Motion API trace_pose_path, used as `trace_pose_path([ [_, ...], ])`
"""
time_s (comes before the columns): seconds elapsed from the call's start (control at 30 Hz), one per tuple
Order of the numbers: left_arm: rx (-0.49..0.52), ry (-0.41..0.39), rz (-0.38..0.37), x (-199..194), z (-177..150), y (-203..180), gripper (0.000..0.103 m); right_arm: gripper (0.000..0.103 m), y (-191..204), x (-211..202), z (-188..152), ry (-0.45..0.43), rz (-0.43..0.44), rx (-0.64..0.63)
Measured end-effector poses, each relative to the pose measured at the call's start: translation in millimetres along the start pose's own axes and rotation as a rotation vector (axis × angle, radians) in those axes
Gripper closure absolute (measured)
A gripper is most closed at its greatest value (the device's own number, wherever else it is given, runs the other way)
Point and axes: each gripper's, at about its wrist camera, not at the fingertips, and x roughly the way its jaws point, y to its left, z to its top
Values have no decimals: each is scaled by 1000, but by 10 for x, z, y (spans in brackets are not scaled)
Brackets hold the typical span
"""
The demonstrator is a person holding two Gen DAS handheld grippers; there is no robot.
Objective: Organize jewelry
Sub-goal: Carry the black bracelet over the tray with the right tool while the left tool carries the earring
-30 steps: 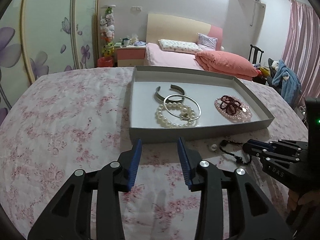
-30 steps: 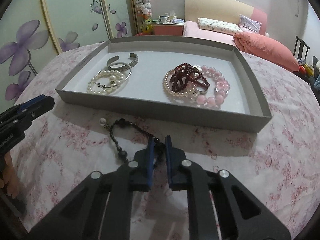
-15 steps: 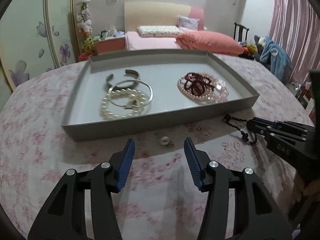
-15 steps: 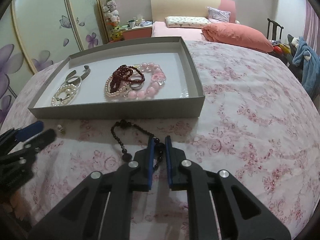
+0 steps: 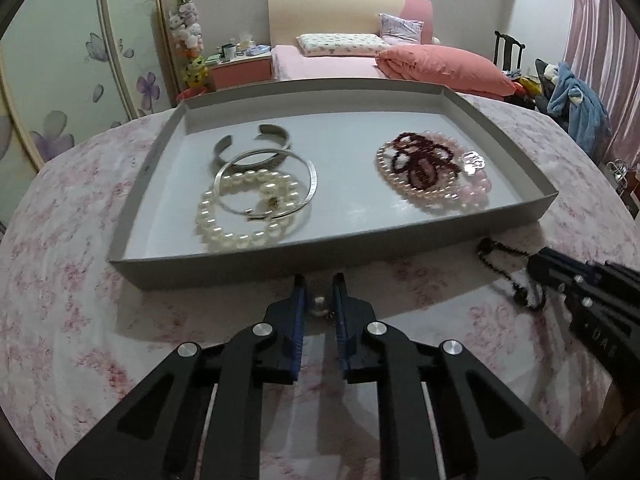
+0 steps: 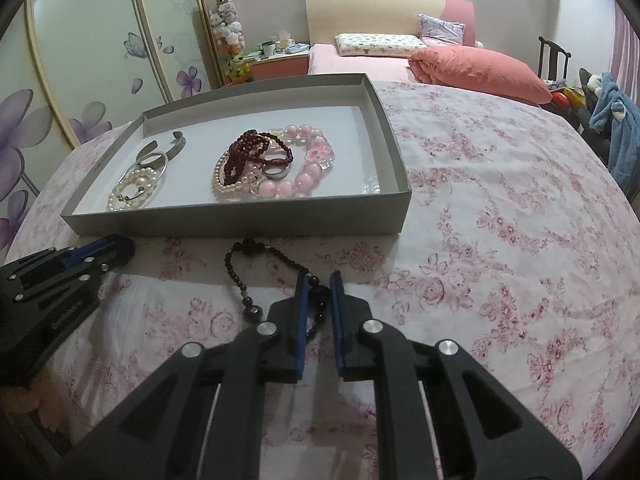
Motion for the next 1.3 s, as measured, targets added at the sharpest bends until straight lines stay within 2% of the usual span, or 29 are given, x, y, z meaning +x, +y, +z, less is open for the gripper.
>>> trace_pose_path([
  [0.27,-4,0,-14,-182,-207,418,88,91,215,-24,-62,11,55,-60],
  [0.6,2,0,-17,-182,-204,455,84,91,318,-29,-90,11,43,-84],
  [0.8,-21,0,-10,-161,-184,479,89,91,264,-37,-89,5,52,-67],
  [1.0,-64,-6,-11,-197,-213,565,89,91,160,-184,-69,-57,69,-18],
  [1.3,-85,-65,-1,-352,-248,613,89,91,208,-445,-15,-165,124,8],
])
